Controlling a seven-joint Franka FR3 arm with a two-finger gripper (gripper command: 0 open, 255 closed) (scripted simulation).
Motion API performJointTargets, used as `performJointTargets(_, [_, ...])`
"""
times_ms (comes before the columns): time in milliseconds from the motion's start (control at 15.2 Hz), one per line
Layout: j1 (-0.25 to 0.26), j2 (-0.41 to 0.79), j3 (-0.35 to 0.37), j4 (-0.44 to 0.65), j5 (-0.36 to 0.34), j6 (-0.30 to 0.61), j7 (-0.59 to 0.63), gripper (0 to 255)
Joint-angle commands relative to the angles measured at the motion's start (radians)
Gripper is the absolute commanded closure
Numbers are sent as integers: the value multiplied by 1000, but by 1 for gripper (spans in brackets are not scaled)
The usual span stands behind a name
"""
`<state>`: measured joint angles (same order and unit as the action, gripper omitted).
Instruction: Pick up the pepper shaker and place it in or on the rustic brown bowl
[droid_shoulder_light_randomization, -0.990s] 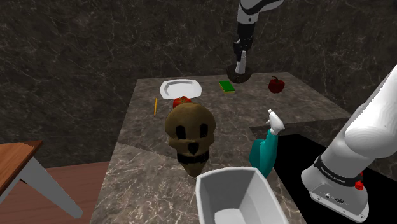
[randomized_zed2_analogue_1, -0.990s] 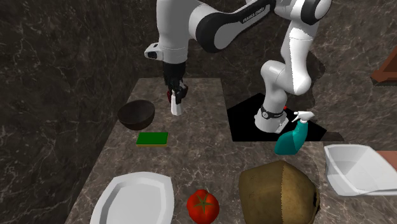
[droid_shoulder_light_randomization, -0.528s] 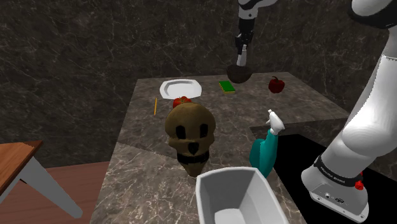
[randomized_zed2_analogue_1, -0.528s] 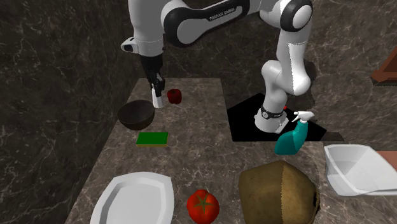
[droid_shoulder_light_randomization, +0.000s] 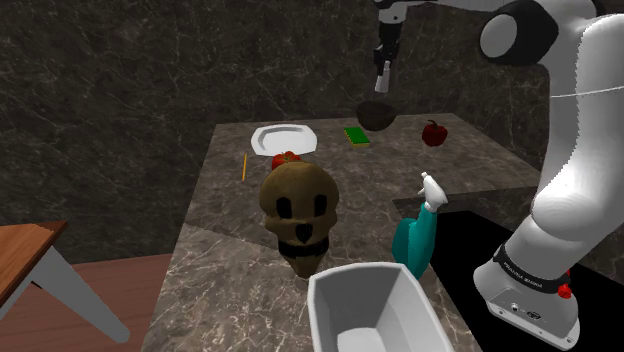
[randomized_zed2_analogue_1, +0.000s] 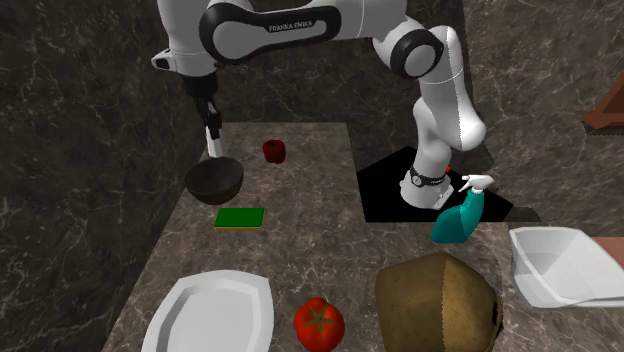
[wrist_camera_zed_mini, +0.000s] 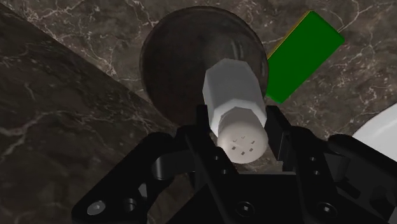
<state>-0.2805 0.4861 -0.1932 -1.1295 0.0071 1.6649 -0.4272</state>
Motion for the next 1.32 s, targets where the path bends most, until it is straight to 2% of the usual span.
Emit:
performJointTargets(0, [-38,124,0,206,23,-80,-26,255])
performJointTargets(66, [-66,210,2,354,36,-141,-39,255])
performJointTargets(132, [-83,267,5,454,42,-184,-44,255])
performJointTargets(264, [-72,225,4,353,36,-125,-43,255])
performJointTargets(528, [-59,181,2,223,31,-39,-40,255])
performJointTargets(1254, [-41,139,1,-11,25,151,-34,255])
